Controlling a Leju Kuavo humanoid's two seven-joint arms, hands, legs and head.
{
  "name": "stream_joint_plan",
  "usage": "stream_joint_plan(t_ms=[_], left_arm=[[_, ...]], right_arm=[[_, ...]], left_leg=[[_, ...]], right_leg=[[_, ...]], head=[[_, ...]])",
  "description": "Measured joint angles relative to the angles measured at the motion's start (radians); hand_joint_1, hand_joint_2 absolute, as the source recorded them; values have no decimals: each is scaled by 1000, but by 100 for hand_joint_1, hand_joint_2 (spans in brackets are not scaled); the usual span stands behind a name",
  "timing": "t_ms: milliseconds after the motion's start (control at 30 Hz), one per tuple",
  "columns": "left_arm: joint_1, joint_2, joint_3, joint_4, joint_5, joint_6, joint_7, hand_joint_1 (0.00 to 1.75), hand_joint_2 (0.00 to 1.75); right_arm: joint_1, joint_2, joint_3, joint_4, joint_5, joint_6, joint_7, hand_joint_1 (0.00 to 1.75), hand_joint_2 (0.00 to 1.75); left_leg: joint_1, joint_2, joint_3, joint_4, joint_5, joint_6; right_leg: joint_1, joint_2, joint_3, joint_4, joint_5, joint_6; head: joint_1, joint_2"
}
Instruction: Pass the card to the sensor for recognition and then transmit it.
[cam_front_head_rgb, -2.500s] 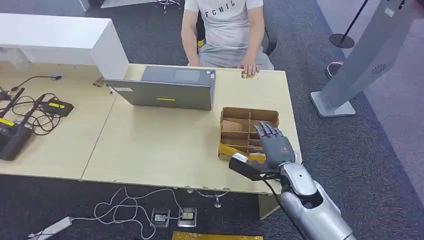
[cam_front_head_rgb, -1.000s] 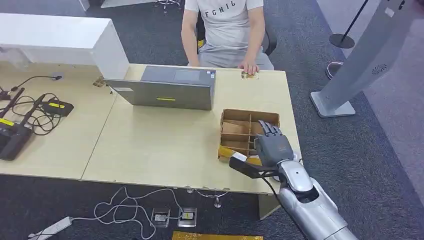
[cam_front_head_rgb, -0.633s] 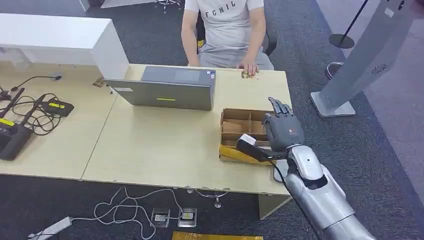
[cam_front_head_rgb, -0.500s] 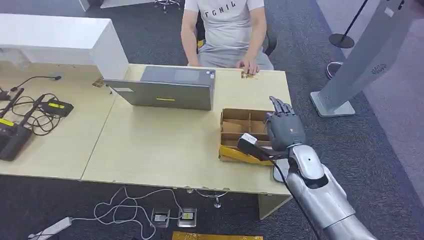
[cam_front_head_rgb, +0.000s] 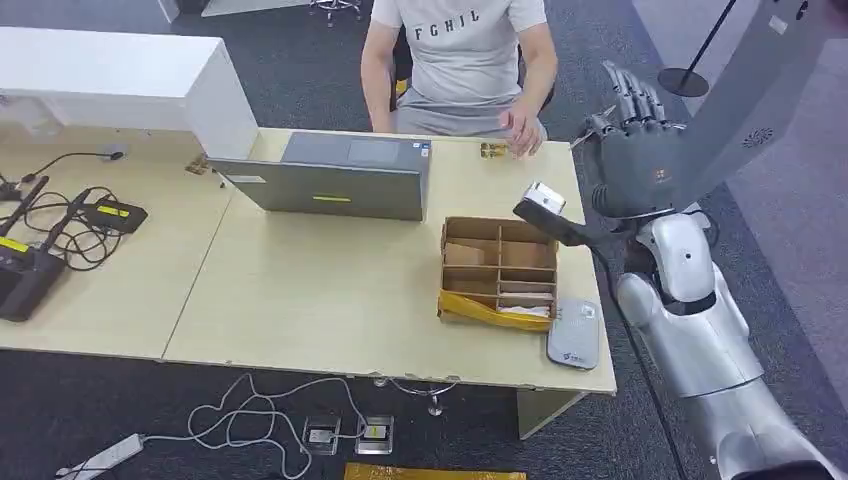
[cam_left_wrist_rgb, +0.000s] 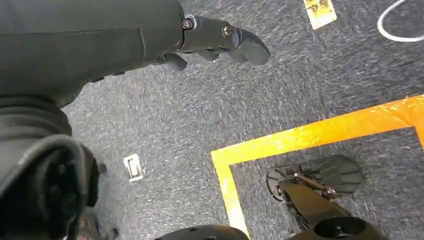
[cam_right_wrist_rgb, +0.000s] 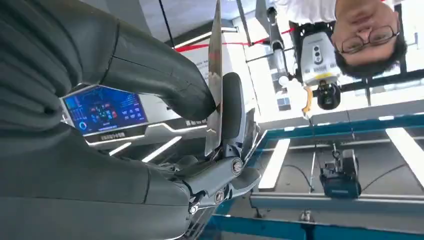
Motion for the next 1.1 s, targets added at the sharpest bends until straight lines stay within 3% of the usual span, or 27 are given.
stream_joint_plan(t_ms=[67,200,333,667,1000,1033,1067,1100], left_arm=[[-4,0,0,0,-12,-2,0,0,0],[-13,-5,0,0,-35,-6,2,0,0],[-20,-8,-1,0,-56,-15,10,0,0],[-27,-10,-2,0,-67,-17,19,0,0],[-18,-9,-2,0,-66,-26,19,0,0],[-16,-9,-2,0,-66,-26,19,0,0],[-15,-9,-2,0,-65,-26,18,0,0],[-15,-9,-2,0,-65,-27,18,0,0]], right_arm=[[0,-1,-4,4,7,-29,-4,175,175],[-20,2,-5,101,32,-157,-28,175,175],[-67,10,2,230,89,-207,-29,175,175],[-141,38,15,451,142,-254,-33,175,175],[-219,109,57,687,223,-182,4,175,175],[-220,113,60,701,224,-180,8,162,175],[-220,115,61,713,224,-179,10,26,175],[-220,116,62,723,225,-177,13,26,175]], left_leg=[[0,0,-1,0,0,0],[0,0,-1,0,0,0],[0,0,-1,0,0,0],[0,-1,-3,0,0,0],[1,-3,-3,0,1,0],[1,-3,-3,0,1,0],[1,-3,-3,0,1,0],[1,-3,-3,0,1,0]], right_leg=[[0,0,0,0,0,0],[0,-1,0,0,0,0],[0,-1,0,0,0,0],[0,-2,-1,0,0,0],[1,-3,-1,1,0,0],[1,-3,-1,1,0,0],[1,-3,-1,1,0,0],[1,-3,-1,1,0,0]], head=[[0,0],[0,0],[0,0],[0,0],[0,0],[0,0],[0,0],[0,0]])
